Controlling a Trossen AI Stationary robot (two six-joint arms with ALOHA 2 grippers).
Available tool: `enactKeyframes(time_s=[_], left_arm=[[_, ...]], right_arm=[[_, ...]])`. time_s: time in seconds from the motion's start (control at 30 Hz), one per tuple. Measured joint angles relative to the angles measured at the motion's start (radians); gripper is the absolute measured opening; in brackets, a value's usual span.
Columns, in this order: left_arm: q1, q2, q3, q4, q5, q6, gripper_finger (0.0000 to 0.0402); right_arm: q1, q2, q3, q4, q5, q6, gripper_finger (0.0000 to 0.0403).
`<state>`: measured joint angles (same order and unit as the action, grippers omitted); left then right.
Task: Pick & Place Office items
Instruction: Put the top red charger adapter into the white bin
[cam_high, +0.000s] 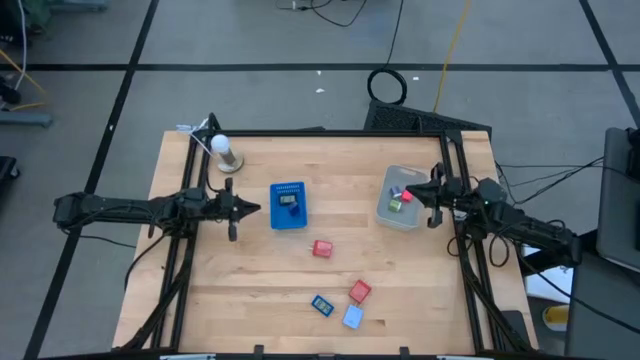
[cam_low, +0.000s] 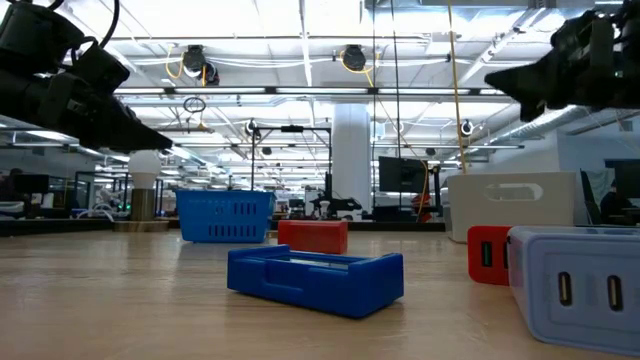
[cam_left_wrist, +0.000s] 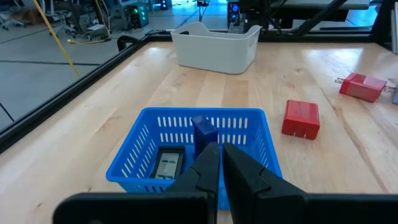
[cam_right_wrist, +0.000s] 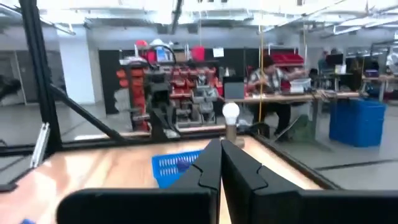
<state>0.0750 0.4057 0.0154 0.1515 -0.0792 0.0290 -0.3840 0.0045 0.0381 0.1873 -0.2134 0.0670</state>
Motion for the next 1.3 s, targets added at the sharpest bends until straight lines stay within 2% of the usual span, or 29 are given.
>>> enactKeyframes(time_s=[0.57,0.77,1.1,1.3], left_arm=[[0.000,0.000,0.000,0.001,-0.001,0.014,0.0024],[0.000,0.000,0.000,0.002,-0.039,0.002,0.0024],[0.000,0.000,0.000,0.002,-0.043,-0.013,0.0024],[0.000,0.000,0.000,0.011,-0.111,-0.091,0.0024]], right_arm=[[-0.001,0.000,-0.022,-0.025,0.002,-0.028,0.0004],[-0.001,0.000,-0.023,-0.028,0.002,-0.027,0.0004],[-0.001,0.000,-0.023,-0.042,0.002,-0.027,0.0004],[-0.001,0.000,-0.023,-0.042,0.002,-0.027,0.0004]])
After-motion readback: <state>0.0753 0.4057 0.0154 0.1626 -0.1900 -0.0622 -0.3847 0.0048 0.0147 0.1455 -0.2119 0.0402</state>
